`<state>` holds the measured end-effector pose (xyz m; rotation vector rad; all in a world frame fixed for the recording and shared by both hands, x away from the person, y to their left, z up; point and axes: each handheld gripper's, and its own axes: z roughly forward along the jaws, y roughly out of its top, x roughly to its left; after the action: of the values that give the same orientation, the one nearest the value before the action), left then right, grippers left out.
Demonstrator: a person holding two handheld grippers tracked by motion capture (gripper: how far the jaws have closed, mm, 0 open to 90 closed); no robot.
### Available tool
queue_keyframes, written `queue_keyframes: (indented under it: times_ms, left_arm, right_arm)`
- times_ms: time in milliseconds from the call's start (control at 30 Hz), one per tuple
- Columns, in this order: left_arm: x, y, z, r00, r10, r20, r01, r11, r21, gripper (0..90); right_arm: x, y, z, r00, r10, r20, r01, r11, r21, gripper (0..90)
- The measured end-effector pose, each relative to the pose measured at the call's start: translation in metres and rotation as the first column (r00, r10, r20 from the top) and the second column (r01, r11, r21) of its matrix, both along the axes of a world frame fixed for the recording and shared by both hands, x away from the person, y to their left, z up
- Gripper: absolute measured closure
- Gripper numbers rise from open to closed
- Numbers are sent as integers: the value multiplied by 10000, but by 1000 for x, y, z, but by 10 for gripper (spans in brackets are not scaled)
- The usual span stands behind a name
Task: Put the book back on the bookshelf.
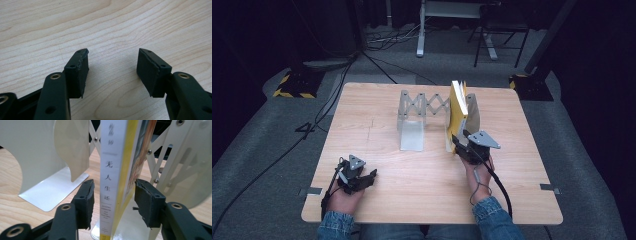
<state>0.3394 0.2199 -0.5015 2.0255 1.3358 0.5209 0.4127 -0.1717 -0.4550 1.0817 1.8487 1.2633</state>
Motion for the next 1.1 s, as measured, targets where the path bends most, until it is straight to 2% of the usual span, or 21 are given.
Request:
queue_keyframes:
  times_ms: [267, 500, 733, 833, 1100]
  left_arm:
    - [0, 1, 0, 10000, -41, 30, 41, 10000, -8, 429]
    - [-3, 4, -2, 9997, -194, 176, 195, 9998, -53, 407]
    - [-5, 10, -3, 9990, -420, 166, 423, 9990, -169, 387]
    - [-5, 10, -3, 9985, -517, 153, 519, 9985, -162, 376]
    - [-5, 13, -3, 9963, -850, 127, 851, 9963, -91, 355]
  right_arm:
    - [-18, -16, 24, 9977, 471, 493, -471, 9989, -8, 471]
    - [-34, -41, 40, 9953, 858, 441, -860, 9963, 24, 458]
    - [-46, -68, 48, 9936, 1125, 58, -1127, 9933, 276, 420]
    - [-49, -79, 50, 9913, 1278, -321, -1266, 9912, 389, 402]
    - [-59, -113, 49, 9884, 1188, -950, -1136, 9918, 586, 341]
